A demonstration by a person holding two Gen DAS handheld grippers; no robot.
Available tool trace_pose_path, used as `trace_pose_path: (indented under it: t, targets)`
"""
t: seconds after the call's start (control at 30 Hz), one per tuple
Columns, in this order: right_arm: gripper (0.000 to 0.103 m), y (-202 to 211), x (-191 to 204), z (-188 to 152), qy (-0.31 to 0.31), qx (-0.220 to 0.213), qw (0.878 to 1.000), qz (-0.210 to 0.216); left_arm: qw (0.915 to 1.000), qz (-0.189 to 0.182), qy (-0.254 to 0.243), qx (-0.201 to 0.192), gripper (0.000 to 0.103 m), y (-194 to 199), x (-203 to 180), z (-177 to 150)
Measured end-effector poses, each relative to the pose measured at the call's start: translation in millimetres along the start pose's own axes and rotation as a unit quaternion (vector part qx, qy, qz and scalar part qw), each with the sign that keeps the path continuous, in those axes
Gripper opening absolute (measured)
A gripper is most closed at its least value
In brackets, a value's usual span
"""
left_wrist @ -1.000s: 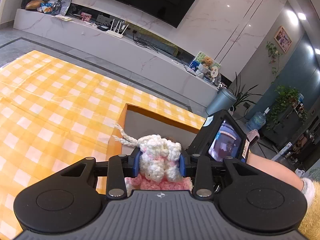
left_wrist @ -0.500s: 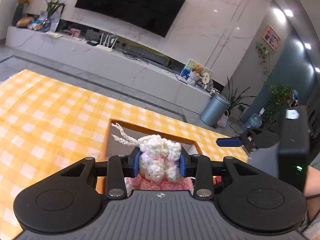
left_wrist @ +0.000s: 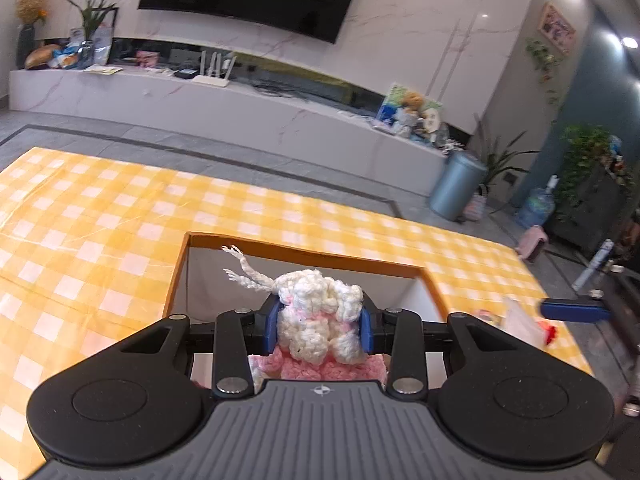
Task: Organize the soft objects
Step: 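Release the plush bear with the right tool while left drops the knitted item into the box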
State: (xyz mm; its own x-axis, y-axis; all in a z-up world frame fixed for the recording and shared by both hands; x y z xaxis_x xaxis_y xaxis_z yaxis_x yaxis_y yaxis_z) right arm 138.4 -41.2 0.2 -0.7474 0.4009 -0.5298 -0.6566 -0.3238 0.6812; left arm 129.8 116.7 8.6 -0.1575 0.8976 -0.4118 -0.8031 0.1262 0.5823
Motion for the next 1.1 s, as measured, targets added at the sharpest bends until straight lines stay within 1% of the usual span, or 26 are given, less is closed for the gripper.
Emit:
trace_pose_path:
  t: [0.1,0.17,0.23,0.27,0.3,0.37,0.4,0.47,0.57,0.67,0.77,0.83,0.9,1.0,1.1]
  targets:
    - [0.097,1,-3,1,-0.023,-0.005,1.0,0.003,0.9996,0.029,-0.001,0.002,0.043,-9,2,-1]
    - [0.097,2,-4,2,-0.03,-0.014,0.999,0.007,0.9989,0.047,-0.008,-0.002,0.048,-11,3,-3]
    - [0.097,4,-3,5,-0.037,-0.021,0.999,0.008,0.9969,0.077,-0.015,-0.005,0.059,-11,2,-4]
    - [0.097,4,-3,5,-0.042,-0.024,0.999,0.007,0.9959,0.089,-0.016,-0.004,0.068,-11,1,-4]
    - [0.097,3,-3,6,-0.05,-0.025,0.998,0.007,0.9954,0.094,-0.013,-0.005,0.072,-10,1,-4]
    - [0.097,3,-4,7,-0.066,-0.022,0.998,0.012,0.9952,0.097,-0.007,-0.015,0.088,-4,1,-4]
    - [0.097,3,-4,7,-0.072,-0.023,0.997,0.016,0.9947,0.1,-0.007,-0.024,0.089,0,1,-3]
    - [0.097,3,-4,7,-0.084,-0.026,0.996,0.022,0.9928,0.112,-0.013,-0.04,0.091,8,0,-3]
    - [0.097,1,-4,7,-0.094,-0.025,0.995,0.025,0.9906,0.131,-0.013,-0.037,0.091,13,-4,0]
    - [0.097,-1,-4,7,-0.098,-0.024,0.995,0.02,0.9925,0.119,-0.006,-0.028,0.091,17,-7,1]
    - [0.097,-5,-6,6,-0.119,-0.023,0.992,0.033,0.9933,0.112,-0.008,-0.025,0.091,20,-11,0]
    - [0.097,-8,-8,3,-0.137,-0.018,0.99,0.04,0.9937,0.112,-0.009,-0.01,0.091,22,-14,-2]
    - [0.097,-10,-12,0,-0.161,-0.017,0.986,0.035,0.9947,0.102,-0.01,0.003,0.091,25,-17,-5]
    - [0.097,-10,-18,-5,-0.188,-0.019,0.981,0.034,0.9961,0.086,-0.019,0.002,0.091,32,-25,-9]
    - [0.097,-5,-26,-11,-0.207,-0.026,0.978,0.03,0.9961,0.084,-0.029,0.001,0.091,37,-35,-11]
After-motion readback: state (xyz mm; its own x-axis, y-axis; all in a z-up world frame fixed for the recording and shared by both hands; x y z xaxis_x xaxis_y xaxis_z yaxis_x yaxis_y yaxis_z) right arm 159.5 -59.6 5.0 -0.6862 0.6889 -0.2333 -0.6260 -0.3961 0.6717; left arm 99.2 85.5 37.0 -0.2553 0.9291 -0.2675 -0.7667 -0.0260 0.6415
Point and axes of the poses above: each gripper's, at about its wrist camera, not at the fingertips, and y roughly against the way its jaws point, x to its left, z to its top, the point moved 2 cm from there along -y, roughly the way its jaws point, and after that the axes turned 9 degrees about y, right-handed, at the moved point
